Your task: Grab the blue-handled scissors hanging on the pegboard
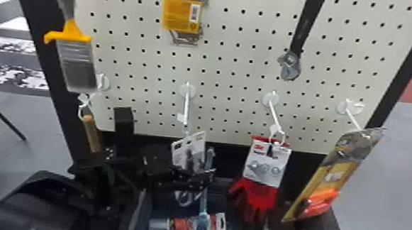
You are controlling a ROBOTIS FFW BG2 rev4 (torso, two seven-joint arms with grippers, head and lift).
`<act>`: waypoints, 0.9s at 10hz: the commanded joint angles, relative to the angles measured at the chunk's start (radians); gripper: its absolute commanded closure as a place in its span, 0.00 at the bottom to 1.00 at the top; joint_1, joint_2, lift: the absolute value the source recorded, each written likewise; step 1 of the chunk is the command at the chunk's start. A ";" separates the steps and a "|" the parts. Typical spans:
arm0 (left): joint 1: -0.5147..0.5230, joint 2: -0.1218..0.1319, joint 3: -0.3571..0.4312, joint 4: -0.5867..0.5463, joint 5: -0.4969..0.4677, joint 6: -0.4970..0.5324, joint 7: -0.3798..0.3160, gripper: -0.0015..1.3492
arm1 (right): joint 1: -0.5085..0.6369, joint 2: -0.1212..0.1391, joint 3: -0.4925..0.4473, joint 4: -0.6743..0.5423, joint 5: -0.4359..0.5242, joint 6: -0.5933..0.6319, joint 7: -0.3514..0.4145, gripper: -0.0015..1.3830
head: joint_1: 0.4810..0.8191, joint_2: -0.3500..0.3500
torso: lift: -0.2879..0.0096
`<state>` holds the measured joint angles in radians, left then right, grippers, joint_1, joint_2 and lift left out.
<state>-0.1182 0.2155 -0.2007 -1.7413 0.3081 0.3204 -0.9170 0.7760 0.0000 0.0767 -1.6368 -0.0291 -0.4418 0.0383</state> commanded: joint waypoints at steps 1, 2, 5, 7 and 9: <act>-0.002 0.001 -0.002 0.000 -0.009 0.011 0.000 0.56 | 0.000 0.001 0.000 0.003 0.000 0.000 0.002 0.20 | 0.20 0.50 | 0.63; 0.001 0.001 -0.002 0.000 -0.014 0.017 0.000 0.62 | -0.002 0.001 0.000 0.003 0.000 0.000 0.002 0.20 | 0.20 0.50 | 0.63; 0.001 0.001 -0.008 0.000 -0.030 -0.008 0.004 0.87 | -0.002 0.001 0.000 0.003 0.000 0.000 0.002 0.20 | 0.20 0.50 | 0.63; 0.001 0.001 -0.009 0.000 -0.037 -0.029 0.004 0.87 | -0.002 0.001 0.000 0.006 0.000 0.000 0.002 0.20 | 0.20 0.50 | 0.63; -0.002 0.002 -0.011 0.000 -0.032 -0.024 0.004 0.87 | -0.004 0.001 0.000 0.006 0.000 0.000 0.003 0.20 | 0.20 0.50 | 0.63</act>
<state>-0.1182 0.2164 -0.2115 -1.7414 0.2731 0.2941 -0.9127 0.7722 0.0000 0.0767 -1.6310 -0.0291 -0.4418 0.0413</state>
